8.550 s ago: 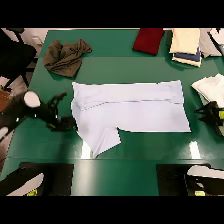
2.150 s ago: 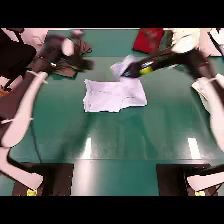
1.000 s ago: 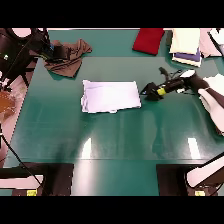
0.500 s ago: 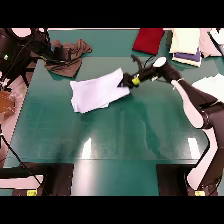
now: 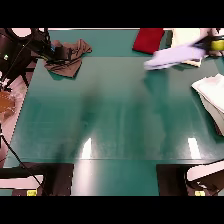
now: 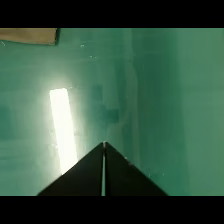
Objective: Fold the shirts.
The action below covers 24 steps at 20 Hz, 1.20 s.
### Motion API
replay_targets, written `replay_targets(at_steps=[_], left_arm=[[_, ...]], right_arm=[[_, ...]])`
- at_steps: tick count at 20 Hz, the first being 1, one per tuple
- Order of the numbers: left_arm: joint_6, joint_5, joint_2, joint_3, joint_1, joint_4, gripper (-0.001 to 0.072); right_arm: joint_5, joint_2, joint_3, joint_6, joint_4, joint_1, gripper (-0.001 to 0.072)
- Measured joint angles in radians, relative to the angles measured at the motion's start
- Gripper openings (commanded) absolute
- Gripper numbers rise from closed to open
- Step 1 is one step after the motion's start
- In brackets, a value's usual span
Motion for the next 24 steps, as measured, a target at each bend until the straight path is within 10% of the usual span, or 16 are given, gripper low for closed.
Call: replay_targets(at_steps=[5,9,18,24], left_arm=[[-0.003,0.036,0.0,0.0,0.0,-0.025,0.0024],[-0.01,0.047,0.0,0.0,0.0,-0.046,0.0024],[-0.022,-0.025,0.0,0.0,0.0,-0.055,0.0025],[-0.026,-0.023,0.0,0.0,0.0,-0.055,0.0025]], right_arm=[[0.137,0.16,-0.147,0.06,-0.118,-0.388,0.0051],[0.206,0.241,-0.365,0.057,-0.251,-0.59,0.0463],[0.105,0.28,-0.223,0.051,-0.06,-0.857,0.0469],[-0.096,0.38,-0.016,0.059,0.262,-0.552,0.0469]])
